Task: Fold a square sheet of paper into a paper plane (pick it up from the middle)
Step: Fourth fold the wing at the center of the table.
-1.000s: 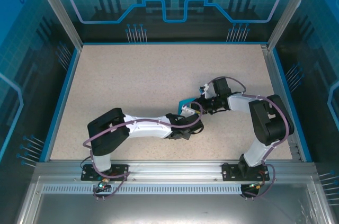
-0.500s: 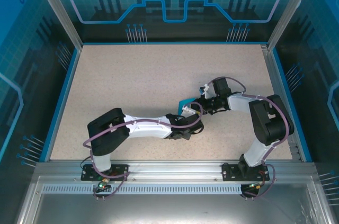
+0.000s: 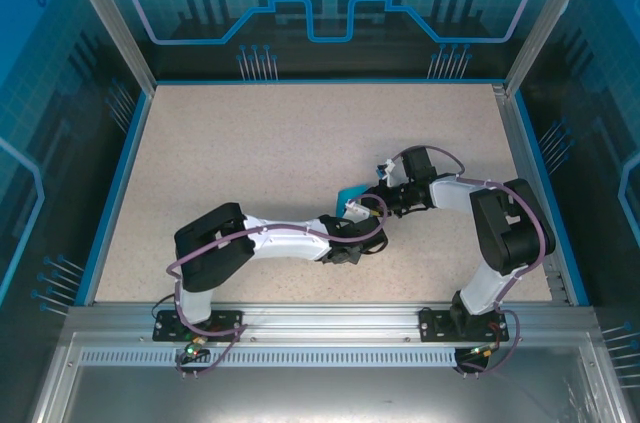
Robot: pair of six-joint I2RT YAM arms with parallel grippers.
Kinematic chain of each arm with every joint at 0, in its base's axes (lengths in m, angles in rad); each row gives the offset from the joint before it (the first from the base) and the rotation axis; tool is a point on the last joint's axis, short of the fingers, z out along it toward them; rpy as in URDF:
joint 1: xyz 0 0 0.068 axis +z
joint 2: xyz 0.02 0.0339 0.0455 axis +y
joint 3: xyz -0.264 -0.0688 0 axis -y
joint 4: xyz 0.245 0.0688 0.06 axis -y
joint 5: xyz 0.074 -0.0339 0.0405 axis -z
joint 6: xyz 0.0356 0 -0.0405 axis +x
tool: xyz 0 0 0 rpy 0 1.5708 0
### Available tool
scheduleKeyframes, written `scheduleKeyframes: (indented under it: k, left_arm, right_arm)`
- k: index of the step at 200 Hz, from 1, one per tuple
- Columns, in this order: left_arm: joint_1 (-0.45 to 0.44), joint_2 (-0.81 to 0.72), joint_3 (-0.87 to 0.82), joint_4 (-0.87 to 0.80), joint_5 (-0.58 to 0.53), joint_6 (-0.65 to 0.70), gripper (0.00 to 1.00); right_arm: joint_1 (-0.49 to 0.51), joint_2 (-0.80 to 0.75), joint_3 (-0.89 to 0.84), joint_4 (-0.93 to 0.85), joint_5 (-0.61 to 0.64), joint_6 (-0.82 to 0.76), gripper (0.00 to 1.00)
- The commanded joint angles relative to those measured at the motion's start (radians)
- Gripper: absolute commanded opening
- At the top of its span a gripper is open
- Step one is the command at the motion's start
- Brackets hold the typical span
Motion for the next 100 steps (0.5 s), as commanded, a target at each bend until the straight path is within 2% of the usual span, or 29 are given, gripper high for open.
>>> scheduleKeyframes:
  k: [1,35,57,100]
  left_arm:
    - [-0.008,-0.009,-0.005,-0.015,-0.025,-0.014,0.22]
    - [-0.003,-0.015,-0.016,0.013,-0.004,0.012,0.14]
    - [0.011,-0.038,-0.034,0.051,0.044,0.042,0.10]
    - [0.102,-0.134,-0.134,0.201,0.285,0.075,0.08]
  right_arm:
    - [0.001,-0.008,0.025,-0.027,-0.015,-0.004,0.15]
    - [-0.001,-0.028,0.031,-0.057,-0.005,-0.021,0.17]
    - [-0.011,-0.055,0.034,-0.099,0.009,-0.045,0.26]
    - [-0.058,-0.160,0.017,-0.191,0.065,-0.105,0.43]
